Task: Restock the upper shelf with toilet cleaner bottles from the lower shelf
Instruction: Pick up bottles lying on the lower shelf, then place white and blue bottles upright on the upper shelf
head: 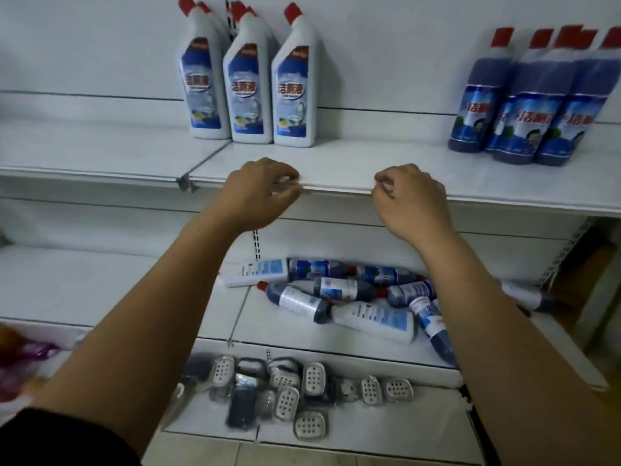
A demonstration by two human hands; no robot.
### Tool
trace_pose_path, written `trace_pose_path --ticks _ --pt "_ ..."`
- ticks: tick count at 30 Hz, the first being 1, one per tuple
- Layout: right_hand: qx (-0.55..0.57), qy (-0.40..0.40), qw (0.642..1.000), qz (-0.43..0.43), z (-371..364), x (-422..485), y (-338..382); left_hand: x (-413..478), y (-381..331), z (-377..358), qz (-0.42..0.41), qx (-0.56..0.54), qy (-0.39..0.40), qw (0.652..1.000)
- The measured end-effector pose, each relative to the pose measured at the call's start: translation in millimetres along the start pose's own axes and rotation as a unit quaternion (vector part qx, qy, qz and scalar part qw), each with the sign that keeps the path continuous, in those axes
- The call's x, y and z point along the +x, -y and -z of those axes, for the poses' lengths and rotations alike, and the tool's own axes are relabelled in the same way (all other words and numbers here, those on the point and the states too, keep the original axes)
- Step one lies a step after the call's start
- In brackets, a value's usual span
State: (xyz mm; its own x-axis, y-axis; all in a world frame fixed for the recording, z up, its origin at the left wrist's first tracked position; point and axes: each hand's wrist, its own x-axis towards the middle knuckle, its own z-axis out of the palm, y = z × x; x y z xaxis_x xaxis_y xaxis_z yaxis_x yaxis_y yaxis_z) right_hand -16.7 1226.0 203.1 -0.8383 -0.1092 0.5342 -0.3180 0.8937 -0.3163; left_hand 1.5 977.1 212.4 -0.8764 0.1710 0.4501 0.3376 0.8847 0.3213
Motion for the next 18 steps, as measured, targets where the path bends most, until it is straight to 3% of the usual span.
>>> trace_pose_path --ticks 3,6,9,11,13,18 --pt "0.091 -0.086 0.992 -0.011 -21 -18 34 -34 33 12 -0.041 -0.045 -0.034 0.998" --pt "0.276 -0.168 0.946 -0.038 -43 -45 60 -61 63 2 -0.045 -0.078 -0.133 0.987" --pt "0.296 -0.203 0.933 -0.036 -71 -68 72 -80 98 -24 0.041 -0.151 -0.196 0.968" --pt "0.275 -0.198 0.941 -0.021 -93 -76 69 -86 121 -46 0.128 -0.170 -0.161 0.964" --pt "0.270 -0.150 0.950 -0.048 -118 -77 60 -86 142 -69 0.214 -0.179 -0.106 0.954" --pt "0.217 0.133 0.952 -0.171 -188 -70 32 -77 191 -139 0.370 -0.185 0.034 0.910"
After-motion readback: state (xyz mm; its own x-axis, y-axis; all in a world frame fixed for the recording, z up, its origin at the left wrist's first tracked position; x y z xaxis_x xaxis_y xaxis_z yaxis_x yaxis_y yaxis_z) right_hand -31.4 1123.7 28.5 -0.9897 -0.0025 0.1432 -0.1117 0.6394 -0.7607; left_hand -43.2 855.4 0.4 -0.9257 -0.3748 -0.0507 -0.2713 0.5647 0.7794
